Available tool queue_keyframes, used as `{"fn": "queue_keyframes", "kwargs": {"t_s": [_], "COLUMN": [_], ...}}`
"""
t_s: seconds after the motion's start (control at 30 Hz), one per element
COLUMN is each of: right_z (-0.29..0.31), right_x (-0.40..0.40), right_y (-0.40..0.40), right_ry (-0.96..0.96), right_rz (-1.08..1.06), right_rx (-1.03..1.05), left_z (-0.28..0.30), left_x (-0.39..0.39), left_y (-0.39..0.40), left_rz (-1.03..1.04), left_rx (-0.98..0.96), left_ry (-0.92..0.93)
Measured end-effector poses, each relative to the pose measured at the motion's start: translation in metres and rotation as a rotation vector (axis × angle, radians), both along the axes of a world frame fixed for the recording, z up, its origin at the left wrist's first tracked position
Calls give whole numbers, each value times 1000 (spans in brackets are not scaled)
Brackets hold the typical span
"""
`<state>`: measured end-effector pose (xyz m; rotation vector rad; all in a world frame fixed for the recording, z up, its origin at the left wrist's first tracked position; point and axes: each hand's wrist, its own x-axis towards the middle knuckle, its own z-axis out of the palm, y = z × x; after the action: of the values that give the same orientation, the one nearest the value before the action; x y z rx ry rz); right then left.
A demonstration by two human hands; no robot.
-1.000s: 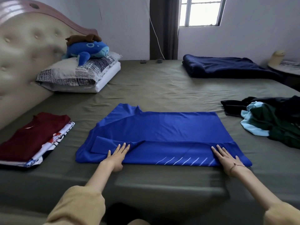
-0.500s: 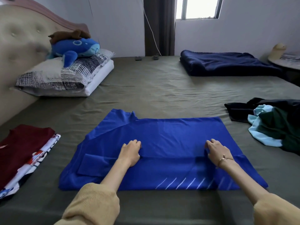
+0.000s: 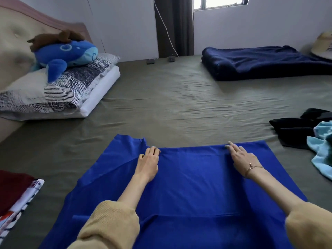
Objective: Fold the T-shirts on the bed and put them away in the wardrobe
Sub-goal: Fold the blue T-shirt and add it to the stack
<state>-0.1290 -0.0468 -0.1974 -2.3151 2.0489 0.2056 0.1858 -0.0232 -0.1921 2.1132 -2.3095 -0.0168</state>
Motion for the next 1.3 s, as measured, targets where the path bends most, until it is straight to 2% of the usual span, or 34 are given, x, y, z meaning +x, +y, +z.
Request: {"fn": "queue_keyframes", "kwargs": {"t_s": [0.13, 0.23, 0.37, 0.67, 0.9, 1.3], "right_z": [-7, -8, -7, 5, 7, 17], "right_x": [-8, -13, -24, -38, -47, -52], "right_y": [-24, -33, -22, 55, 97, 140], "right_ry": [25, 181, 82, -100, -127, -184], "right_rz": [23, 66, 45, -4, 6, 7], "right_rx": [65, -104, -264, -203, -163, -160], "left_z": [0, 2, 6, 10, 24, 36], "left_x": [11, 15, 15, 13, 16, 23], "left_y": [-14, -14, -6, 55, 103, 136], "left_rz": [-5, -14, -30, -22, -75, -49], "left_rx": [57, 9, -112, -59, 96, 225], "left_ry": [-248, -322, -425, -415, -539, -392]}}
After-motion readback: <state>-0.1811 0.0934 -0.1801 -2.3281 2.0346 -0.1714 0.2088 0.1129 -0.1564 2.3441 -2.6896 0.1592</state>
